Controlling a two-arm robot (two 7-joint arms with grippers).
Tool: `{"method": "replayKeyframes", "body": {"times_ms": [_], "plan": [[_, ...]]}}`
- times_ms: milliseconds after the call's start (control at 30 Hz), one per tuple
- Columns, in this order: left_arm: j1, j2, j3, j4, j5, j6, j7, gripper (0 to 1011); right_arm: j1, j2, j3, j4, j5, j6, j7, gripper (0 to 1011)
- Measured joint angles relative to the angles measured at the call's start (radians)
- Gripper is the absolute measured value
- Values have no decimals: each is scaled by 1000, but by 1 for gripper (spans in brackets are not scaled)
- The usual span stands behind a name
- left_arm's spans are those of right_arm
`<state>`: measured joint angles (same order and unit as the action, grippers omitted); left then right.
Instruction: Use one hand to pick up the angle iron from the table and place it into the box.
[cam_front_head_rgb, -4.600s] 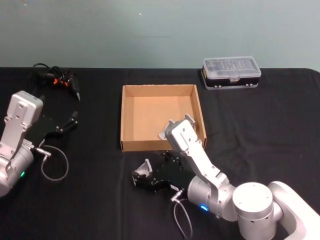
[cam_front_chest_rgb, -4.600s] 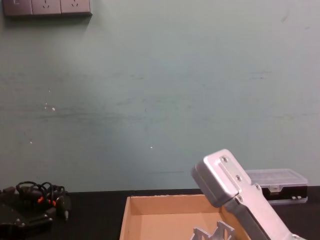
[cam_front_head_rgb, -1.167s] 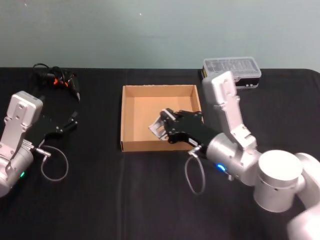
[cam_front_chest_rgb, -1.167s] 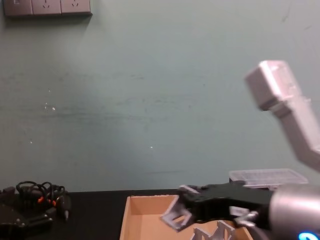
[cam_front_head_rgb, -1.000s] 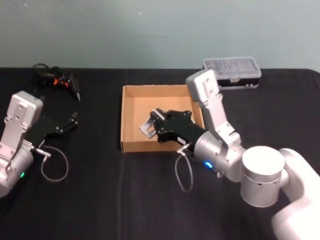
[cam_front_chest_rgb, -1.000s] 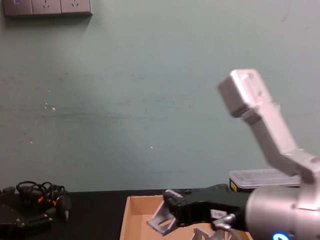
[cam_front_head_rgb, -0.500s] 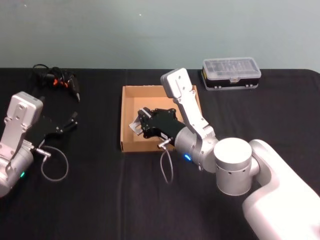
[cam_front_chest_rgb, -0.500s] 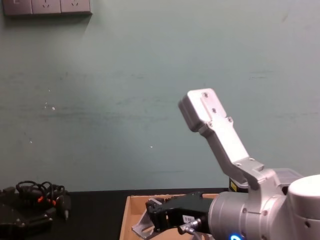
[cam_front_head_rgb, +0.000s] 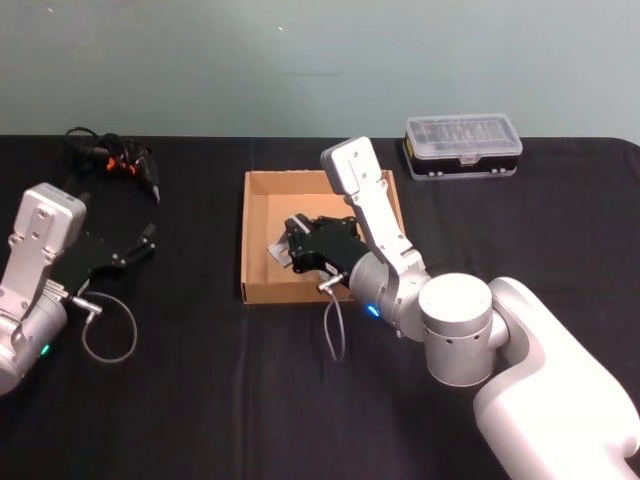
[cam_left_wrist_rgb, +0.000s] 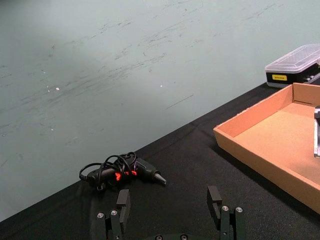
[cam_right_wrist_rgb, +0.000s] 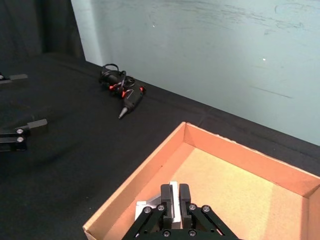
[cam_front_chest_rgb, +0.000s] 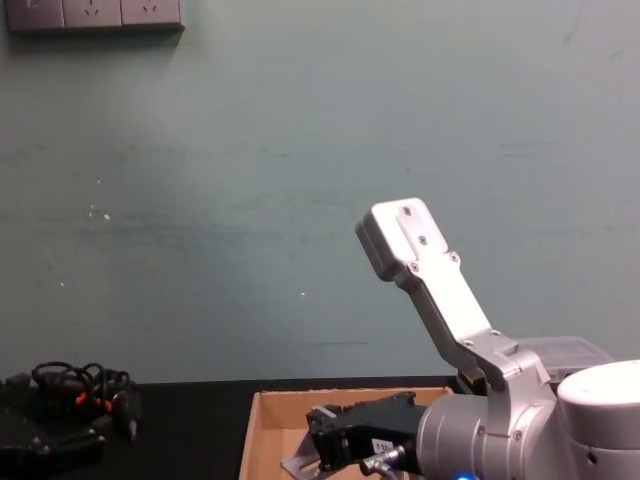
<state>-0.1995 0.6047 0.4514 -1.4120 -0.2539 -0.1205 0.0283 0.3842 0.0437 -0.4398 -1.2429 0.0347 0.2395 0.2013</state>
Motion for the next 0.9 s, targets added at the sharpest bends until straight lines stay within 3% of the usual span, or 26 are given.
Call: {"method": "replayKeyframes", "body": {"times_ms": [900], "plan": [[0, 0, 0, 0, 0, 0, 0, 1011, -1, -29, 26, 36, -76, 5, -1, 106]]}}
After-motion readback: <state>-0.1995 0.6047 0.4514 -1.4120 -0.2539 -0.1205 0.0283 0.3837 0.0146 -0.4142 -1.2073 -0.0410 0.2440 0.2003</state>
